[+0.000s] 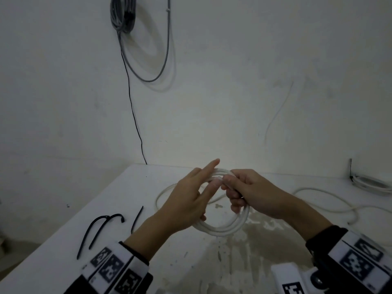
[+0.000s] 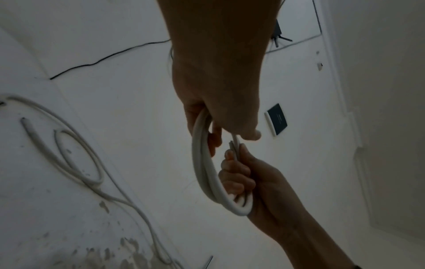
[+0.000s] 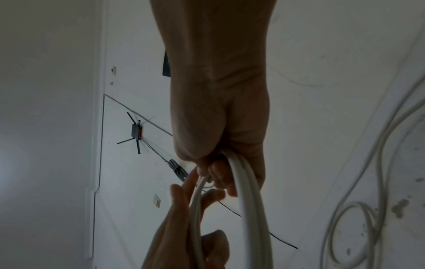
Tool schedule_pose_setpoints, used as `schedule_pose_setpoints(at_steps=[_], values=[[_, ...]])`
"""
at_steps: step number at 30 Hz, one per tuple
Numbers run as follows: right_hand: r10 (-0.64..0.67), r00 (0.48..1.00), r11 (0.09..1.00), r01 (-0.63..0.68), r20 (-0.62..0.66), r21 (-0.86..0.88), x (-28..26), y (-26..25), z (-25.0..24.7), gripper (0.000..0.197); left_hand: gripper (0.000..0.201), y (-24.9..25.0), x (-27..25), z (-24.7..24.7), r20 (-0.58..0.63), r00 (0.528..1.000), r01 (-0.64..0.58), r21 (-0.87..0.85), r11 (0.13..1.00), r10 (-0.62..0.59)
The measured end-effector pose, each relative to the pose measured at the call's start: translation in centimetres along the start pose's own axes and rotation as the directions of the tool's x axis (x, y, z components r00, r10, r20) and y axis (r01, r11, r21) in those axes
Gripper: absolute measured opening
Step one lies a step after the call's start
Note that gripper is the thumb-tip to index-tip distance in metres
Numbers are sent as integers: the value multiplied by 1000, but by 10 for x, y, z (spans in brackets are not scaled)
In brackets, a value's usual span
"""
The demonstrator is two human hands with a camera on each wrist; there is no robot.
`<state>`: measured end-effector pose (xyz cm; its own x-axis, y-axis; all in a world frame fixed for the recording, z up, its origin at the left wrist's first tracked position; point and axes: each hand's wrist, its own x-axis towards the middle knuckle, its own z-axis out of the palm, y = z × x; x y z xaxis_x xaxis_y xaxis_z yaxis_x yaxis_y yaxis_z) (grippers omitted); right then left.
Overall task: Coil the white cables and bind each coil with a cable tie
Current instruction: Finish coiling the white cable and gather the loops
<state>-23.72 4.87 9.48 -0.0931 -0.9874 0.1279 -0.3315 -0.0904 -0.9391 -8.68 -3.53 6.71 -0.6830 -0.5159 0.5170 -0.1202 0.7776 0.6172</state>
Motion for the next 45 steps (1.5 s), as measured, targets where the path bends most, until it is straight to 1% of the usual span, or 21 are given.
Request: schedule_pose_setpoints(at_steps=[2, 5, 9, 11, 13, 16, 19, 20, 22, 23, 25, 27, 28, 29, 31, 34, 36, 38, 40, 42, 45], values=[[40, 998, 999, -39, 38, -30, -2, -1, 0, 27, 35, -2, 0, 2, 50, 997, -61, 123, 991, 55], [53, 997, 998, -51, 63, -33, -3, -2, 1, 29, 23, -1, 1, 6, 50, 998, -46, 70, 996, 42], [19, 999, 999, -20, 29, 47, 1, -2, 2, 28, 23, -2, 3, 14, -86, 992, -78, 120, 990, 89], [14, 999, 998, -12, -35, 61, 4, -1, 4, 21, 23, -4, 4, 16, -144, 987, -57, 125, 991, 75], [-40, 995, 999, 40, -90, 2, 6, 0, 7, 9, 22, -4, 3, 16, -190, 981, -28, 95, 995, 45], [-173, 979, 981, 161, -112, -106, 8, 4, 11, 16, 18, -8, 2, 11, -265, 964, 23, 57, 998, -7], [-244, 957, 964, 222, -155, -143, 11, 9, 16, 38, 17, -13, 0, 1, -330, 942, 72, 39, 997, -55], [-248, 953, 965, 226, -177, -133, 12, 10, 19, 38, 16, -13, -2, -3, -338, 939, 77, 33, 997, -61], [-231, 950, 972, 213, -210, -104, 14, 10, 24, 26, 16, -14, -3, -7, -348, 935, 78, 26, 997, -64], [-200, 957, 980, 195, -211, -45, 16, 9, 26, 20, 17, -15, -4, -9, -358, 931, 78, 20, 997, -66], [-81, 986, 971, 111, -143, 214, 18, 4, 27, 13, 18, -16, -6, -10, -379, 923, 76, 5, 997, -68], [33, 999, 852, -15, -25, 523, 22, 0, 25, 27, 19, -17, -8, -10, -415, 907, 71, -25, 997, -75], [54, 998, 785, -35, -13, 619, 23, -1, 24, 37, 18, -17, -8, -10, -438, 894, 75, -56, 996, -92], [61, 998, 740, -26, -28, 673, 24, 0, 22, 41, 18, -18, -8, -11, -461, 880, 81, -93, 992, -115], [59, 995, 715, 14, -80, 699, 26, 5, 20, 39, 18, -18, -8, -14, -490, 856, 81, -186, 979, -164], [48, 994, 765, 27, -99, 644, 24, 11, 17, 33, 20, -15, -7, -21, -481, 846, 74, -319, 945, -229], [53, 992, 859, 14, -115, 511, 22, 14, 16, 24, 22, -10, -6, -26, -445, 856, 68, -406, 911, -263], [65, 979, 928, 11, -192, 372, 22, 17, 15, 21, 20, -5, -5, -29, -384, 878, 42, -531, 846, -284], [54, 957, 954, 35, -285, 298, 24, 18, 10, 21, 19, -2, -6, -30, -315, 903, 36, -623, 782, -293], [9, 941, 974, 68, -337, 216, 25, 14, 5, 19, 19, -1, -7, -28, -277, 919, 51, -620, 783, -279], [-45, 945, 998, 54, -323, 20, 26, -1, 4, 18, 19, -1, -6, -22, -265, 933, 81, -502, 861, -242]])
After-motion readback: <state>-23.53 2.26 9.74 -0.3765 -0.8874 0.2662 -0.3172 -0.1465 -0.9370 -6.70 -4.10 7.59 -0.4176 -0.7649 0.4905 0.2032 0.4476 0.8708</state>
